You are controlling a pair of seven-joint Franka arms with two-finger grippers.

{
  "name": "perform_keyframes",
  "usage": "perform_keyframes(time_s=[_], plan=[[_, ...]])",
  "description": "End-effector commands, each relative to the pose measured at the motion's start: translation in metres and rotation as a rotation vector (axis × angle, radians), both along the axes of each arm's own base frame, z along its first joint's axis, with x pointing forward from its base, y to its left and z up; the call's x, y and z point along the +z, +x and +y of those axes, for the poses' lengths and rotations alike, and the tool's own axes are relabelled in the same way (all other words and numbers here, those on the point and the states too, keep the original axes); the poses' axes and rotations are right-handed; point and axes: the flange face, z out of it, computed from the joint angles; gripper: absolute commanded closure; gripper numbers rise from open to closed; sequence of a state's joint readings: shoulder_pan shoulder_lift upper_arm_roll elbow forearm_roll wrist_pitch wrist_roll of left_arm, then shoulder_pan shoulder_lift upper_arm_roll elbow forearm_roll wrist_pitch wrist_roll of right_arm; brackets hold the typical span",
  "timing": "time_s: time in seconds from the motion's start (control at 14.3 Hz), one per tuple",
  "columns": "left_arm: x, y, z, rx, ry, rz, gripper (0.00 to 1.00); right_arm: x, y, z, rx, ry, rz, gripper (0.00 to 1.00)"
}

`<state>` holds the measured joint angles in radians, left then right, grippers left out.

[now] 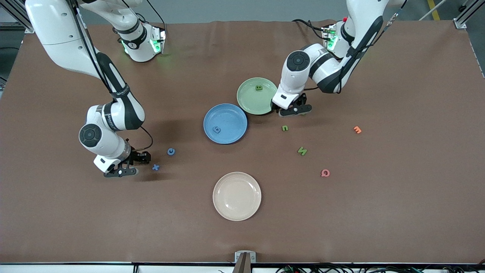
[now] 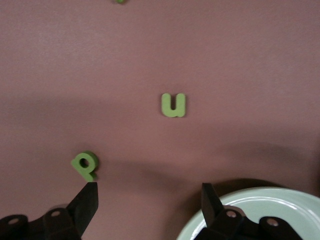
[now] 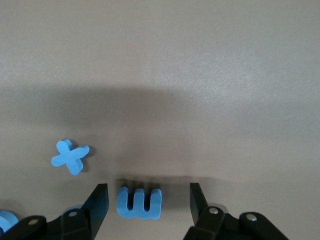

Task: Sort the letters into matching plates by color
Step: 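Grasp the green p with the left gripper while the right gripper grasps the blue m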

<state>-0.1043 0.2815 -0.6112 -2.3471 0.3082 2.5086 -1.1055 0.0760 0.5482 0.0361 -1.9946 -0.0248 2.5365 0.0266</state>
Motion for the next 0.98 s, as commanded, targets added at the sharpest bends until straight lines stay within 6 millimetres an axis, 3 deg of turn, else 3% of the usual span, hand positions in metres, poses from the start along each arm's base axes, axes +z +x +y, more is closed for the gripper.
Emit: perform_keyframes(time_s=[0.0,0.49,0.7,0.91], plan=[[0.002,-0.001,0.023,0.002,0.023,-0.013,0.09,-0.003,-0.008,0.003,-0.004,0.007,0.002,0.26],[-0.021,-0.018,0.047,-0.047,-0.019,-0.016,0.09,-0.010,-0.019,0.009,-0.037,0.003,0.024,0.26],[-0.026,-0.013,0.063,-0.052,-0.030,-0.014,0.09,-0.011,-0.020,0.009,-0.037,0.002,0.028,0.26],[-0.030,-0.011,0.066,-0.062,-0.043,-0.015,0.09,-0.010,-0.019,0.009,-0.036,0.003,0.027,0.37]])
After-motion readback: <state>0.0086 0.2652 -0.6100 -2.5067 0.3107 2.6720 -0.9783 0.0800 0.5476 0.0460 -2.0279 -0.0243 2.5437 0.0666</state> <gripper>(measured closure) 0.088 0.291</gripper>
